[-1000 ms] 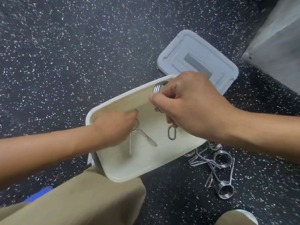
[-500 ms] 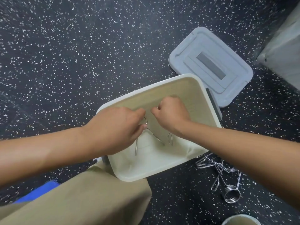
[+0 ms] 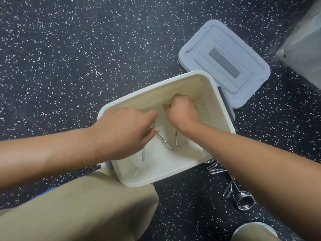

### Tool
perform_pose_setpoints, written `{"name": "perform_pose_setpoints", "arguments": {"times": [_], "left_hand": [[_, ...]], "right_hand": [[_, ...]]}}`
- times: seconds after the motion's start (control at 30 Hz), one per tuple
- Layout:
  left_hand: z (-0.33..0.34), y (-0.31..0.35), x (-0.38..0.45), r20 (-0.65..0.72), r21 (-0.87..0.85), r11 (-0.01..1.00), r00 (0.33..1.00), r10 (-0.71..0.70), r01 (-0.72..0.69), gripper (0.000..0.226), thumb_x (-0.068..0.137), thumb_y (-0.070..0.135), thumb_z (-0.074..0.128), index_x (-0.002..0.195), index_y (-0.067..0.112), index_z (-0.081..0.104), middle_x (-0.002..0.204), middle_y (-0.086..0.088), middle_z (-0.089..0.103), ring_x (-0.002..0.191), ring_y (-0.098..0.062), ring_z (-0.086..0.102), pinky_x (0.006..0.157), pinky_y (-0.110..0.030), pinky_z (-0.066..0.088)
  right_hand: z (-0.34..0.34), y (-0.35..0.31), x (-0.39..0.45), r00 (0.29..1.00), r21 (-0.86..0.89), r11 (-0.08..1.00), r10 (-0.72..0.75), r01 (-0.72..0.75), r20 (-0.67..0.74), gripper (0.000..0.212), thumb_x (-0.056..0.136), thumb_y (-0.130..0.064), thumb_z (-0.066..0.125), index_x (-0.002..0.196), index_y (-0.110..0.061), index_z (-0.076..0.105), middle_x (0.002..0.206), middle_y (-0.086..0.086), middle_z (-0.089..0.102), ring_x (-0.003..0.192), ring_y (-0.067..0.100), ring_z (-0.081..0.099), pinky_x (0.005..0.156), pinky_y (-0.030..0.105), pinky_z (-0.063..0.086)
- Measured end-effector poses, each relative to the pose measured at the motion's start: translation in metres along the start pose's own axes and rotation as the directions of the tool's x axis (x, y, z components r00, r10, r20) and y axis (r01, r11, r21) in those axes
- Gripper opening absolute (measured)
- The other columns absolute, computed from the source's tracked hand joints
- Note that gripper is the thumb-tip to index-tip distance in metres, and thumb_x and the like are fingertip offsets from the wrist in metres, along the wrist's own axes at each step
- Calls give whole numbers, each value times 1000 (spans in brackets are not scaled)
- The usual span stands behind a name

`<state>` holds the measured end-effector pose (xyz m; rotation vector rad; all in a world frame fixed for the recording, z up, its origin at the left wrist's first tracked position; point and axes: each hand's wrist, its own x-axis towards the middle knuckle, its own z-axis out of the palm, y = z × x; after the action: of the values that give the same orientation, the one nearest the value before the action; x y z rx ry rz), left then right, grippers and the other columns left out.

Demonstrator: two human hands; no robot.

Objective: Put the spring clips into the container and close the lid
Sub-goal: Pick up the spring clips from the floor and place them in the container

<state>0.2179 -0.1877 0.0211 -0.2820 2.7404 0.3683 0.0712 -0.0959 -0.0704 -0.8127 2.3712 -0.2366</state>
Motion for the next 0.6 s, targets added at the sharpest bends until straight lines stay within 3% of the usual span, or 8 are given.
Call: {"name": "perform_pose_setpoints", "arguments": {"times": [0.1,0.17,0.23,0.33,0.4,0.47,0.6], "left_hand": [[-3,2,3,9,-1,1000,1000,-8,8,41,97,57,27,102,24,51,90,-2,69,80,-35,64,67,-40,54],[-9,3,5,6,-2,1000,1000,-12,12,41,97,57,28,104,24,52,90,-2,69,81,-34,64,67,-41,54],[-15,7,8,-5,-1,1000,1000,-7,7,41,97,56,28,104,24,52,87,-2,68,78,-34,63,67,-42,54],[-24,16,12,-19,4,1000,1000,9,-9,39,98,56,29,105,24,51,88,-2,68,76,-34,63,65,-41,54],[-29,23,16,-14,-13,1000,1000,16,-16,40,97,56,28,104,24,50,85,-1,67,74,-33,62,64,-41,53],[-32,32,20,-34,-41,998,999,39,-41,41,95,57,27,102,25,51,77,0,63,70,-32,61,61,-40,53],[-38,55,29,-60,-38,991,990,126,-129,43,94,56,27,98,24,55,67,4,57,65,-30,59,55,-36,45]], "right_hand": [[-6,4,-5,1000,65,998,-12,12,-3,30,94,-31,57,69,-15,55,69,15,53,72,36,59,60,29,35],[-20,6,-12,1000,105,994,-27,28,-15,37,92,-27,55,59,-11,47,59,10,44,61,31,45,54,30,32],[-41,9,-24,998,118,991,-50,54,-35,47,93,-30,55,52,-9,46,51,8,43,55,32,43,47,34,28],[-74,20,-45,988,133,980,-137,146,-78,51,96,-41,58,63,-3,67,56,15,63,58,31,59,54,36,43],[-97,33,-64,984,185,968,-161,171,-71,50,97,-41,59,67,-3,73,52,5,65,49,16,59,57,32,49],[-120,48,-86,986,218,962,-161,164,-31,48,97,-40,61,64,-7,73,43,-8,58,40,6,48,44,19,37],[-155,80,-123,992,223,967,-129,124,7,47,95,-42,63,56,-16,68,48,-8,61,38,5,45,43,17,34]]}}
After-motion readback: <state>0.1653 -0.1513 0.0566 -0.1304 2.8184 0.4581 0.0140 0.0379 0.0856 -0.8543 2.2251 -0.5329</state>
